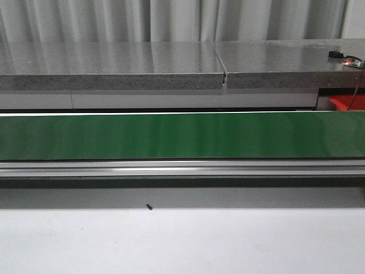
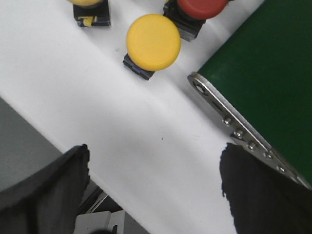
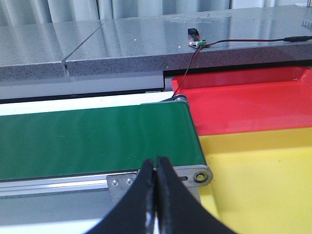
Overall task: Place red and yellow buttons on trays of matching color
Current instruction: 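Grasp a yellow mushroom button with the left gripper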
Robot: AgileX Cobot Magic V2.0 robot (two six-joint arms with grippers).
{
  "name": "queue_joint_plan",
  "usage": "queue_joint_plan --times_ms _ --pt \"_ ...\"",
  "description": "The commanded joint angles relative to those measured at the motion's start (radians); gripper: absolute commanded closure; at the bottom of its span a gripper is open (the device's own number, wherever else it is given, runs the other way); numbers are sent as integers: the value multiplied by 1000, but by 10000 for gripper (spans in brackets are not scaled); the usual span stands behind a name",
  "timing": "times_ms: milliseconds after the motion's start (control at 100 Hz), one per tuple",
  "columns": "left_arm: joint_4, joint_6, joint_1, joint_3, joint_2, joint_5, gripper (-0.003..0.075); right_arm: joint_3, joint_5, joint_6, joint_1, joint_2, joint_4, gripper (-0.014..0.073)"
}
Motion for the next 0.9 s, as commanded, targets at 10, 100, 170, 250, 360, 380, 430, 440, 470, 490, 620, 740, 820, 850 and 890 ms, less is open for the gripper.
queue_joint_plan --times_ms 10,100,170,250,360,380,430,440,470,490,620,740,820,850,890 --pt "-18 -8 0 -32 14 -69 237 -14 -86 -2 -7 -21 -4 659" --pt "-18 -8 0 -32 52 -92 246 -14 -86 -2 -7 -21 -4 659" --pt "-18 -8 0 -34 75 -107 246 -14 -86 -2 -7 -21 -4 659" --pt "-18 -8 0 -44 103 -128 246 -14 -86 -2 -7 -21 -4 659" --pt "-20 -8 0 -52 126 -172 250 -14 -86 -2 -7 -21 -4 659" --pt "-20 -8 0 -52 131 -179 254 -14 -86 -2 -7 -21 -4 659" --pt "-20 -8 0 -52 138 -194 271 -14 -86 -2 -7 -21 -4 659" --pt "-20 -8 0 -52 140 -194 274 -14 -86 -2 -7 -21 -4 659" --pt "-20 -8 0 -52 146 -201 287 -14 -86 -2 -7 -21 -4 659" --pt "-20 -8 0 -52 148 -206 292 -14 -86 -2 -7 -21 -4 659" --pt "-20 -8 1 -52 182 -230 306 -14 -86 -2 -7 -21 -4 659" --pt "-20 -8 5 -52 206 -251 306 -14 -86 -2 -7 -21 -4 659" --pt "-20 -8 5 -52 224 -262 306 -14 -86 -2 -7 -21 -4 659" --pt "-20 -8 5 -52 231 -268 306 -14 -86 -2 -7 -21 -4 659" --pt "-18 -8 5 -52 240 -278 306 -14 -86 -2 -7 -21 -4 659"
